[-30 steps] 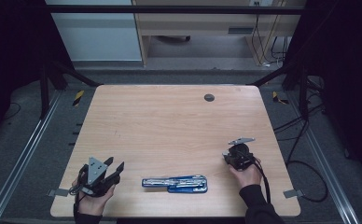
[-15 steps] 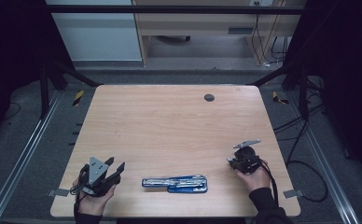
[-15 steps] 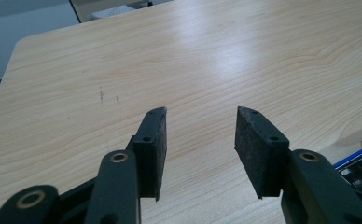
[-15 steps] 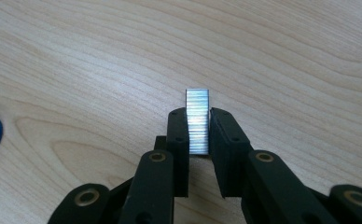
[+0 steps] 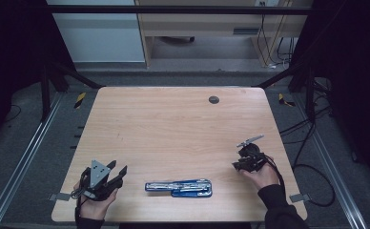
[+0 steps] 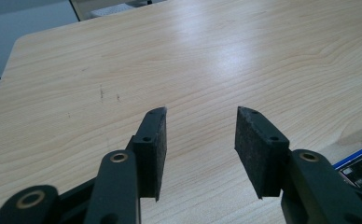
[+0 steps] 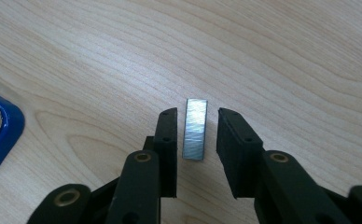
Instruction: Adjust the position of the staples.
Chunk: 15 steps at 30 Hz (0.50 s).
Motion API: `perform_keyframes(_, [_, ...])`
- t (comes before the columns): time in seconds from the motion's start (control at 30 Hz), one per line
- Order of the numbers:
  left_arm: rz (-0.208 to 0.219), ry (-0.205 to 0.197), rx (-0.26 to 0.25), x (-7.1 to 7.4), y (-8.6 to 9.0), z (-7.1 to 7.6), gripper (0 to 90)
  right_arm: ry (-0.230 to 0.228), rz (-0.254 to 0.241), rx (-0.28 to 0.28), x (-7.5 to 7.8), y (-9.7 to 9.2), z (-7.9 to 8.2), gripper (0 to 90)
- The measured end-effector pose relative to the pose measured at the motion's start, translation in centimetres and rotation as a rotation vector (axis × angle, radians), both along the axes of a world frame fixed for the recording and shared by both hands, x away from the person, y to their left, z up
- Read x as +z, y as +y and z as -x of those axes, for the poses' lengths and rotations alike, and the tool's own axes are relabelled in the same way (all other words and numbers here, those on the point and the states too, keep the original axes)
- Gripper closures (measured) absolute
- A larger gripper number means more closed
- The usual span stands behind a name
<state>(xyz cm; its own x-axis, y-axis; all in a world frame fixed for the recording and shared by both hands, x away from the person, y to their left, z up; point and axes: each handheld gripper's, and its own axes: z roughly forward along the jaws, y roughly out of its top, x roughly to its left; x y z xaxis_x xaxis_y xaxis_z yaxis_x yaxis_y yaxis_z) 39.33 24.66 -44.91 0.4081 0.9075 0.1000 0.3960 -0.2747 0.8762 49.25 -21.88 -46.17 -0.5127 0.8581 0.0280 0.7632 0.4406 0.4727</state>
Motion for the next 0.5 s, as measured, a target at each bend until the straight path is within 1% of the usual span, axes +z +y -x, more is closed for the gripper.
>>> perform_keyframes(0.07, [-0.001,0.001,0.000,0.0,0.0,0.0,53.9,0.031,0.009,0.009,0.2,0.1,-0.5,71.2])
perform_keyframes(0.1, [-0.001,0.002,-0.001,0.0,0.0,0.0,53.9,0.036,0.011,0.013,0.2,0.1,-0.6,71.9])
perform_keyframes(0.13, [-0.002,0.002,-0.001,0.0,0.0,0.0,53.9,0.053,0.013,0.019,0.2,0.2,-0.9,72.0])
perform_keyframes(0.27, [-0.007,0.005,-0.002,-0.1,0.0,-0.1,53.8,0.097,0.027,0.018,0.3,0.4,-1.4,72.6])
perform_keyframes(0.37, [-0.008,0.006,-0.002,-0.1,0.0,-0.1,53.8,0.102,0.046,0.020,0.3,0.7,-1.7,74.0])
perform_keyframes(0.5, [-0.007,0.005,-0.001,-0.1,0.0,0.0,53.8,0.127,0.061,0.019,0.1,1.1,-1.9,74.0])
